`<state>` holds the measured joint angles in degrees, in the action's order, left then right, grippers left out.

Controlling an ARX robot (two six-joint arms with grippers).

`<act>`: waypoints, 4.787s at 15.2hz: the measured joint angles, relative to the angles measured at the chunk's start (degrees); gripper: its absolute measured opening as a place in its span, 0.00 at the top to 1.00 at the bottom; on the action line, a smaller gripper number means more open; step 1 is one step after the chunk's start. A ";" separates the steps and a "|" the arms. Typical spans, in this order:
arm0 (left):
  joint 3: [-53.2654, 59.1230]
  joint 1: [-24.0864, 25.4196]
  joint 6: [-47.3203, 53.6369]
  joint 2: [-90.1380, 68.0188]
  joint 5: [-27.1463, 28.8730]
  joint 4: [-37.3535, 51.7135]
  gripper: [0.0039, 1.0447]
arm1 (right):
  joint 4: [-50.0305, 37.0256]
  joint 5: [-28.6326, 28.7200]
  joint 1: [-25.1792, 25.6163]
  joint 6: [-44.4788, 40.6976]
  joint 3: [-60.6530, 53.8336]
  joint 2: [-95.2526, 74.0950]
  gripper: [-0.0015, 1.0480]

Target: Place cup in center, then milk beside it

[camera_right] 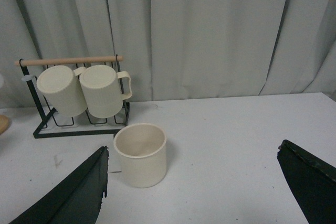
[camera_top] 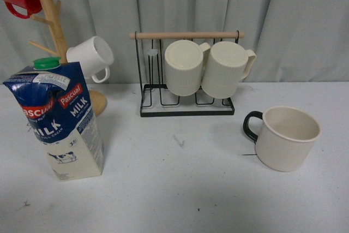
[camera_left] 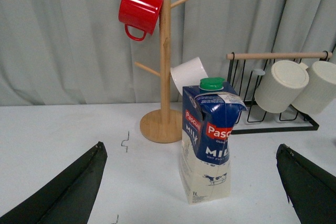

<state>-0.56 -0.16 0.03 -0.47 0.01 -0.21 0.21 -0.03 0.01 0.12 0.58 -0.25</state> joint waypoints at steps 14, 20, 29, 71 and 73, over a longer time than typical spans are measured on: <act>0.00 0.00 0.00 0.00 0.00 0.00 0.06 | 0.00 0.00 0.00 0.00 0.00 0.00 0.06; 0.00 0.00 0.00 0.00 0.00 0.02 0.06 | 0.00 0.02 0.00 0.00 0.00 0.00 0.06; 0.00 0.11 -0.02 0.00 0.00 0.04 0.06 | -15.69 -15.61 6.16 3.04 9.03 -28.65 0.06; 0.00 0.11 -0.02 0.00 -0.02 0.00 0.06 | 3.23 18.03 1.79 6.71 65.72 -116.45 0.97; 0.00 0.11 -0.02 0.00 -0.02 0.00 0.06 | 5.09 18.49 0.20 6.36 67.82 -114.29 0.97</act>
<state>-0.56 -0.05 0.01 -0.47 -0.01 -0.21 5.30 18.46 0.21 6.48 68.40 -114.54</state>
